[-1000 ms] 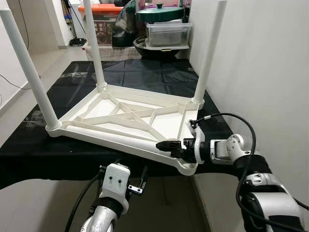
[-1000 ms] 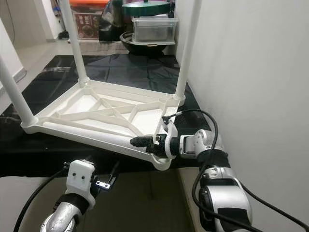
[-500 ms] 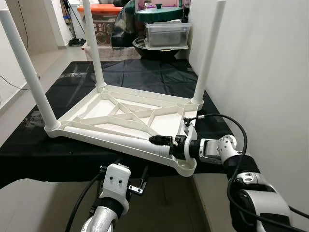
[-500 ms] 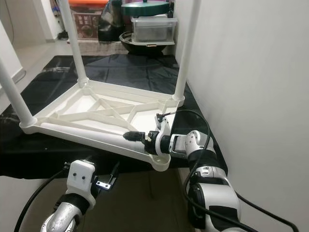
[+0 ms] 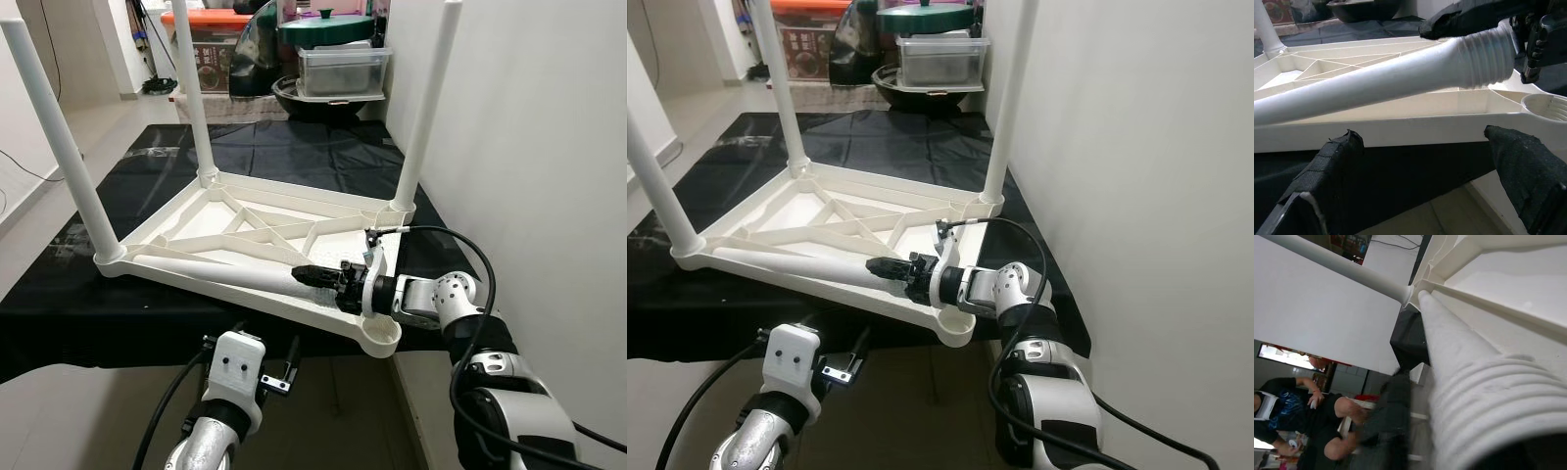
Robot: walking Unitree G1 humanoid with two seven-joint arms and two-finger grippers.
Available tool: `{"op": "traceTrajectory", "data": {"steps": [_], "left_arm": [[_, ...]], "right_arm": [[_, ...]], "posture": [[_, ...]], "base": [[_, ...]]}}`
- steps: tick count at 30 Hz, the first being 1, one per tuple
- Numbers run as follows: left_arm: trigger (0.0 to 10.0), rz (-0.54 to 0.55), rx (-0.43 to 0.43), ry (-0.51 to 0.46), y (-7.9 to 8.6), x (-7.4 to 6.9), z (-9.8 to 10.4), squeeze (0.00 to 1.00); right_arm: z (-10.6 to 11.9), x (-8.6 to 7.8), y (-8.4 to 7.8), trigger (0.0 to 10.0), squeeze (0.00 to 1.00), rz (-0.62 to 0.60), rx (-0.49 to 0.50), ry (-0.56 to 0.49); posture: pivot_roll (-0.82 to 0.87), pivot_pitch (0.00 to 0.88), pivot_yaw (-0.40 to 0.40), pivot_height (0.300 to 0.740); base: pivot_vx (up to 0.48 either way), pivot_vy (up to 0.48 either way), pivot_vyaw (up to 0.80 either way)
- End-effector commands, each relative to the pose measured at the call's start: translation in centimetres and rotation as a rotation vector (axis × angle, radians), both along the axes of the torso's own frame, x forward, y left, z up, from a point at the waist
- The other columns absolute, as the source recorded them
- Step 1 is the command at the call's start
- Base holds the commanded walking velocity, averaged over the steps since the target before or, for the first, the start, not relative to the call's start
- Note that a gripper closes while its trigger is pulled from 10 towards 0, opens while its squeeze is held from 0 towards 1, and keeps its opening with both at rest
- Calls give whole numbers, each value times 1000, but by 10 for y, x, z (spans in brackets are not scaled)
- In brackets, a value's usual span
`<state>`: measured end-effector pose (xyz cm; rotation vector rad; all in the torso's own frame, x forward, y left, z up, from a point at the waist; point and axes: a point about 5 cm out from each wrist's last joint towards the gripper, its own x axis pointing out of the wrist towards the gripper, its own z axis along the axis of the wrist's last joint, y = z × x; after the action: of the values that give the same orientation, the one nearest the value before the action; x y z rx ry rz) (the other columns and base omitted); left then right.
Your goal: Building children table
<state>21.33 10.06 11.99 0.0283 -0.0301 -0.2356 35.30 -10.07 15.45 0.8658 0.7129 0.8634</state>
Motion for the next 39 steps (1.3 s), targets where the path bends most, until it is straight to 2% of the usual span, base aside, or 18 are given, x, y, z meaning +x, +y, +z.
{"op": "traceTrajectory", "data": {"steps": [1,11,19,22,23,24,26,27,29,31,34,35,36,39], "left_arm": [[10000,6,8,-1,0,0,1,0],[10000,8,6,-4,1,1,2,0],[10000,9,7,-3,2,2,3,0],[10000,12,9,-5,3,2,4,0],[10000,12,10,-7,3,2,5,0],[10000,12,10,-7,3,2,5,0],[10000,11,10,-8,2,1,5,0],[10000,11,10,-8,2,1,5,0],[10000,19,-10,-2,3,2,6,0],[10000,19,-10,-2,3,2,6,0],[10000,43,-72,3,9,5,11,0],[10000,51,-83,-1,12,6,13,35],[10000,49,-120,-16,16,7,17,1000],[10000,44,-149,-31,20,8,22,1000]], "right_arm": [[0,1,-1,0,0,-14,-11,-5],[2,1,-5,0,0,-40,19,-10],[8,-1,-9,0,0,2,70,-41],[21,5,-23,0,0,-17,97,-111],[36,12,-39,0,0,-72,116,-179],[36,12,-39,0,0,-72,116,-179],[45,17,-51,0,0,-114,123,-224],[45,17,-51,0,0,-114,123,-224],[52,19,-61,0,0,-148,147,-254],[52,19,-61,0,0,-148,147,-254],[53,15,-66,0,0,-156,234,-270],[51,13,-65,0,0,-147,262,-271],[48,9,-64,0,0,-131,297,-267],[45,6,-62,0,0,-113,325,-259]], "posture": [[-24,0,-42,740],[-65,0,-28,740],[-57,0,-23,740],[-58,0,-18,740],[-58,0,-18,740],[-58,0,-18,740],[-58,0,-18,740],[-58,0,-18,740],[-42,0,-8,740],[-42,0,-8,740],[-22,0,-5,740],[-18,0,-6,740],[-13,0,-8,740],[-9,0,-8,740]], "base": [[0,0,0],[0,0,0],[0,0,0],[0,0,0],[0,0,0],[0,0,0],[0,0,0],[0,0,0],[0,0,0],[0,0,0],[0,0,0],[0,0,0],[0,0,0],[0,0,0]]}}
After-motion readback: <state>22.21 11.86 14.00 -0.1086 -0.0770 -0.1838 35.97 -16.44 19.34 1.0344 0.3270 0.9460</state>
